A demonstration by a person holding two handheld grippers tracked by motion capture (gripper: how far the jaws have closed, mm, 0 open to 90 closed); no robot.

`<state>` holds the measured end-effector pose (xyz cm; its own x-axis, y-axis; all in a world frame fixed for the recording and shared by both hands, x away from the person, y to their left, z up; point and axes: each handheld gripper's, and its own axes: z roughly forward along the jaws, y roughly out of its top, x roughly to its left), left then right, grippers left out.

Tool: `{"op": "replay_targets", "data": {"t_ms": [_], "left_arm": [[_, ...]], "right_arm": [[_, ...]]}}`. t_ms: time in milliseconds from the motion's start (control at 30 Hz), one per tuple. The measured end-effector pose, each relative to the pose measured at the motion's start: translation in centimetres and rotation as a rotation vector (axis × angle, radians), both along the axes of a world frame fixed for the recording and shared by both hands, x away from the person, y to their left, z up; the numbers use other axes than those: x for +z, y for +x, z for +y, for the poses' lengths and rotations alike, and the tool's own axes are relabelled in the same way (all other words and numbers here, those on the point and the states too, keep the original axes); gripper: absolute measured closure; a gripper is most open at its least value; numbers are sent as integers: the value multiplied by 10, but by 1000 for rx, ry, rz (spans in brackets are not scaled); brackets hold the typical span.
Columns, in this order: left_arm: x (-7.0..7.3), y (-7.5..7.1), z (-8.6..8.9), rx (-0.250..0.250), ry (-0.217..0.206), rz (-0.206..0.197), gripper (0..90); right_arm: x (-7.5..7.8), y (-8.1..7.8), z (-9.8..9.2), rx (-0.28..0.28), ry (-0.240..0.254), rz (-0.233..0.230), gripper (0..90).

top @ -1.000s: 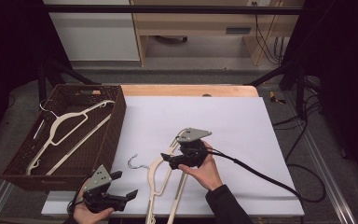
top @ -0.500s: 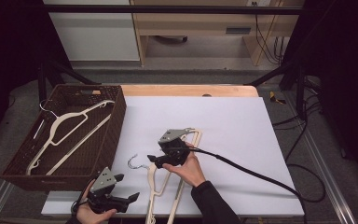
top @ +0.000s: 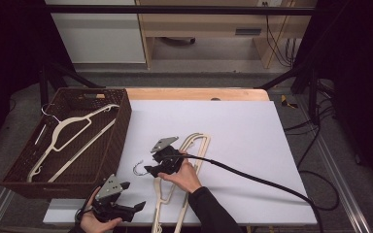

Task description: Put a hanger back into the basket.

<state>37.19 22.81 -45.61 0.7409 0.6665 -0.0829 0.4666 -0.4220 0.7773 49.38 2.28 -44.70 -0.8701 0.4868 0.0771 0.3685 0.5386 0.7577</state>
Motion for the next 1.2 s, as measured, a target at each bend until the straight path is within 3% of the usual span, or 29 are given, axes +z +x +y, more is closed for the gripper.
{"op": "replay_targets", "data": {"t_ms": [267, 467, 833, 933, 1200], "left_arm": [[-1, -1, -1, -2, -2, 12, 119], [-1, 0, -1, -8, 1, 6, 119], [-1, 0, -1, -8, 2, 11, 119], [-1, 0, -1, -9, 2, 14, 119], [-1, 1, -1, -6, -5, 20, 119]], "right_arm": [[-14, 1, 11, 29, -85, 24, 578], [-22, 2, 13, 45, -115, 58, 682], [-26, 5, 15, 62, -114, 83, 815], [-26, 6, 14, 94, -114, 90, 860], [-26, 9, 12, 129, -103, 104, 886]]}}
